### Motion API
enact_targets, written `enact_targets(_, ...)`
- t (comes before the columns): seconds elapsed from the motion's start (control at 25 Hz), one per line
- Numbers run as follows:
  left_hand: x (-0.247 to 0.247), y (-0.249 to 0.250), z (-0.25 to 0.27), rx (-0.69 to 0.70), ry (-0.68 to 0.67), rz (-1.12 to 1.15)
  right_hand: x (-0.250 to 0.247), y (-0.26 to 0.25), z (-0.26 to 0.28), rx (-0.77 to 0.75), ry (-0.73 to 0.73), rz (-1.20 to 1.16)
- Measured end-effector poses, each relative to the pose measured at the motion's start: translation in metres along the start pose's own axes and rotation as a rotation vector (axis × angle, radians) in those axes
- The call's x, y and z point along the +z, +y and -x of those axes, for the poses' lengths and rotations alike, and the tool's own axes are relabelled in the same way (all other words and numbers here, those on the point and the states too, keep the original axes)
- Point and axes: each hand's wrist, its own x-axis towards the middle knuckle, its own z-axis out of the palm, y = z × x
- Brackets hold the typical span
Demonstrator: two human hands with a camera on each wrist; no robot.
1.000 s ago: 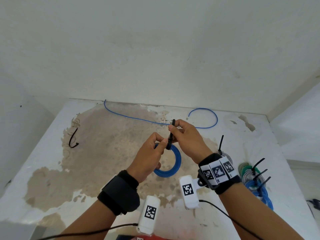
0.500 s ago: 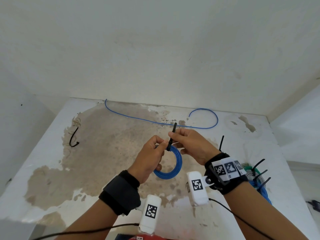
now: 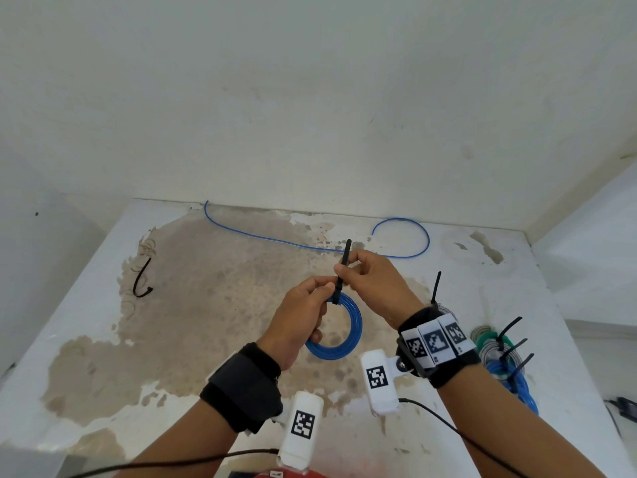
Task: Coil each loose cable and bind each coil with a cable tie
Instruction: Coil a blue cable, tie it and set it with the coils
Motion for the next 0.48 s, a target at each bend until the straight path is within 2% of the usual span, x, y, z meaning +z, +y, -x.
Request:
enact_targets(0.08,0.0004,0.0017,-0.0016,-0.019,0.009,0.019,-0.0003,-0.0004,-0.0019,-0.029,0.050,0.060)
enact_targets(0.2,0.0022,0.0042,-0.0013,-0.044,0.030,0.033,-0.0007,-0.0010,-0.0047,-0.052,0.046,0.064)
enact_targets(0.36,0.0036,0.0041,-0.0029,-0.004,0.054,-0.018,0.0012,-0.0023,-0.0046,-0.026,0.028,-0.019)
enact_targets(0.48,0.0045,0.0015,-0.0037,-0.010,0.065,-0.051,0.0045,-0.0049,-0.0060,-0.036,0.085,-0.051)
